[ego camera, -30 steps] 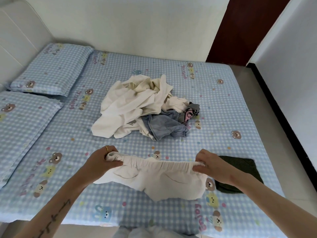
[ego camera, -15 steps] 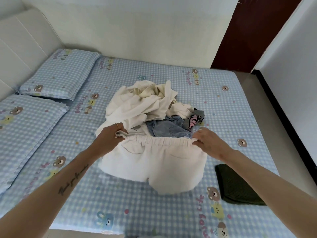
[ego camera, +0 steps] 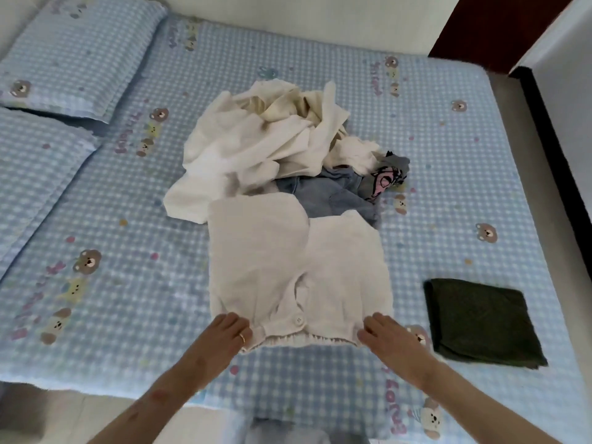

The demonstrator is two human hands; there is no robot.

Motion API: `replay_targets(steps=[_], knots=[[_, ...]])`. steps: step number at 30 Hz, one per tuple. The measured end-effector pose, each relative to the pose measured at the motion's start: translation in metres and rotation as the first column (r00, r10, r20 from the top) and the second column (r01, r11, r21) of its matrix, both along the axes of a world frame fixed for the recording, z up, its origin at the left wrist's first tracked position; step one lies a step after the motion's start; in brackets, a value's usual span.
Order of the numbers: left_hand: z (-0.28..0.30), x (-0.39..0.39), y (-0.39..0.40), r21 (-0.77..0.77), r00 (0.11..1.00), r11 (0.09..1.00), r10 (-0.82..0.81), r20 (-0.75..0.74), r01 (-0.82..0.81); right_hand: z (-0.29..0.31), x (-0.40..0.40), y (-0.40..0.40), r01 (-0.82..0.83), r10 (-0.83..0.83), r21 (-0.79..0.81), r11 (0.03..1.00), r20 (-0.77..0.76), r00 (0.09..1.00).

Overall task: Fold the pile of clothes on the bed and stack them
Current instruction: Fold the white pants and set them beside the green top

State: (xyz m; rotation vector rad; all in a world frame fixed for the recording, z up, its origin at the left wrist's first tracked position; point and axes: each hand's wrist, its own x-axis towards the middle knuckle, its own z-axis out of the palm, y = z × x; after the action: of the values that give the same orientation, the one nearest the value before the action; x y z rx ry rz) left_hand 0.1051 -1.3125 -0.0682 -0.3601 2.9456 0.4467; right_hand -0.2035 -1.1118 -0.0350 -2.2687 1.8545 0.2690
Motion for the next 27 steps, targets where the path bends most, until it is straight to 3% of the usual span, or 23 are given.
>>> replay_targets(steps=[4, 7, 10, 13, 16, 20, 24, 27], knots=[[-0.097, 0.009, 0.046, 0.058, 0.976, 0.998, -0.021, 0.219, 0.008, -0.118, 0.034, 0.039, 0.028, -0.046, 0.227, 0.974, 0.072, 0.996], [-0.128, 0.022, 0.073, 0.125, 0.948, 0.987, 0.056, 0.313, -0.1, -0.155, 0.049, 0.055, 0.091, -0.129, 0.298, 0.95, 0.11, 0.986], [-0.125, 0.011, 0.094, 0.149, 0.956, 0.958, 0.214, 0.202, -0.246, -0.153, 0.051, 0.053, 0.267, -0.335, 0.266, 0.926, 0.255, 0.907], [-0.126, -0.029, 0.116, 0.162, 0.957, 0.943, 0.287, 0.04, -0.289, -0.147, 0.062, 0.031, 0.356, -0.386, 0.151, 0.922, 0.381, 0.84], [-0.138, -0.059, 0.134, 0.182, 0.899, 0.881, 0.435, 0.051, -0.437, -0.159, 0.078, 0.007, 0.207, -0.26, 0.165, 0.964, 0.441, 0.859], [-0.157, -0.066, 0.142, 0.176, 0.781, 0.771, 0.624, -0.019, -0.612, -0.189, 0.085, -0.006, 0.077, -0.155, 0.216, 0.973, 0.37, 0.916], [-0.16, -0.058, 0.147, 0.207, 0.78, 0.779, 0.618, -0.097, -0.592, -0.209, 0.088, -0.005, 0.064, -0.159, 0.299, 0.952, 0.304, 0.939], [-0.157, -0.045, 0.159, 0.236, 0.774, 0.797, 0.6, -0.203, -0.556, -0.212, 0.086, -0.011, 0.027, -0.152, 0.298, 0.954, 0.404, 0.902]])
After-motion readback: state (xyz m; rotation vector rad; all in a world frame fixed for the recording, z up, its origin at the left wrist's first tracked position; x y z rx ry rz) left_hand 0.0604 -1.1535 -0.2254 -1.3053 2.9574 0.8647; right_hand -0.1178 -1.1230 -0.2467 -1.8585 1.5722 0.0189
